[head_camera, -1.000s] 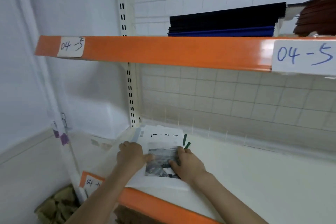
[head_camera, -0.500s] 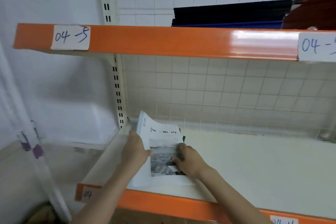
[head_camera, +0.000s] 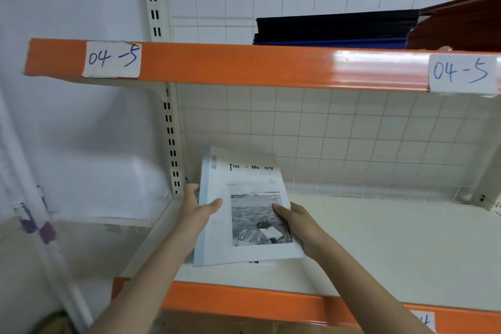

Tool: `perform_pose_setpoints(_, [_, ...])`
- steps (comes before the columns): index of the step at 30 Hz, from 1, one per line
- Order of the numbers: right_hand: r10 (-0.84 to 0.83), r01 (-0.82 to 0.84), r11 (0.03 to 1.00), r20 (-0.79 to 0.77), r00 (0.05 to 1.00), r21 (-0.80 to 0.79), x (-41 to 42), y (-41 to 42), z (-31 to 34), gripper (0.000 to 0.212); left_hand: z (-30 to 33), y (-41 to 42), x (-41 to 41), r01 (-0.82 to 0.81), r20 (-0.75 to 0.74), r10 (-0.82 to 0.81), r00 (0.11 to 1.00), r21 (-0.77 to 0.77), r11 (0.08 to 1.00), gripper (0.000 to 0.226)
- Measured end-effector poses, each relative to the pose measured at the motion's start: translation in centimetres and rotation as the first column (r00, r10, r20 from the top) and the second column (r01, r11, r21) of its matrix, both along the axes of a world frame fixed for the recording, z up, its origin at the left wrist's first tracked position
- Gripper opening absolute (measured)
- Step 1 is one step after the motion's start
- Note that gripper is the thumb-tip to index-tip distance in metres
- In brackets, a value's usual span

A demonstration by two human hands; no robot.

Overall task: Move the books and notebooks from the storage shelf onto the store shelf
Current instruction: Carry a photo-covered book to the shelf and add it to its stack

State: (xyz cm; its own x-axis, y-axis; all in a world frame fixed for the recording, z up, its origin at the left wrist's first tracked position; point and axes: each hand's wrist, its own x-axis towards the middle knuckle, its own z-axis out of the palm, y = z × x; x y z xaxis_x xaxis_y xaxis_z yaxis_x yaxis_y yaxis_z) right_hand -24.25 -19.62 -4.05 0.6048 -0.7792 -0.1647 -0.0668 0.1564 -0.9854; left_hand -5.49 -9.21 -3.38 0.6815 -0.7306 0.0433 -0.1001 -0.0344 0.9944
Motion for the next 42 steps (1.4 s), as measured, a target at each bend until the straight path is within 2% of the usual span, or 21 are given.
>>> perform_pose_setpoints(2, [-0.005,0.006,1.0,0.062,0.998,-0.018,-0.6,0.1,0.2,0.015,-0.3,-0.4,-0.1,0.034,-0.045,-0.034,0.998,0.008,0.999,0.03])
perform_pose_setpoints(4, [-0.053,0.056,0.998,0.118,0.992,-0.018,-1.3,-0.1,-0.1,0.015,-0.6,-0.8,0.0,0.031,-0.072,-0.031,0.997,-0.011,0.999,0.007])
perform_pose_setpoints(7, [-0.133,0.127,0.991,0.159,0.978,0.046,-2.8,-0.5,-0.5,0.016,-1.2,-1.6,-0.1,0.08,-0.021,-0.079,0.997,0.007,0.997,0.021])
perform_pose_setpoints(9, [-0.188,0.176,0.981,0.172,0.967,0.084,-4.1,-1.0,-0.7,0.016,-1.9,-2.0,-0.6,0.137,0.136,-0.143,0.98,0.053,0.989,0.021])
perform_pose_setpoints(11, [-0.24,0.226,0.969,0.17,0.956,0.099,-5.6,-1.4,-0.9,0.015,-3.0,-2.8,-0.8,0.142,0.442,-0.195,0.876,0.15,0.978,0.023])
perform_pose_setpoints(13, [-0.286,0.275,0.958,0.156,0.946,0.086,-7.1,-1.7,-1.1,0.015,-4.1,-3.9,-1.3,0.099,0.721,-0.293,0.628,0.3,0.949,0.033])
perform_pose_setpoints(14, [-0.31,0.302,0.95,0.143,0.94,0.075,-7.8,-1.8,-1.2,0.015,-4.3,-4.3,-1.8,0.072,0.786,-0.334,0.521,0.349,0.934,0.039])
perform_pose_setpoints(24, [-0.46,0.458,0.888,0.084,0.884,0.041,-15.2,-2.8,-1.4,0.013,-3.0,-8.5,-8.8,-0.01,0.823,-0.522,0.222,0.538,0.843,0.064])
perform_pose_setpoints(29, [-0.495,0.493,0.869,0.105,0.863,0.044,-19.3,-3.6,-0.9,0.013,-2.4,-10.6,-12.3,0.006,0.812,-0.548,0.203,0.558,0.83,0.064])
perform_pose_setpoints(33, [-0.499,0.498,0.866,0.094,0.861,0.036,-22.8,-4.7,-0.6,0.015,-2.1,-12.1,-15.8,0.051,0.792,-0.563,0.235,0.569,0.821,0.065])
perform_pose_setpoints(42, [-0.476,0.478,0.878,0.071,0.877,-0.013,-33.4,-7.6,0.4,0.016,-0.4,-15.6,-26.2,0.019,0.806,-0.559,0.194,0.567,0.824,0.064])
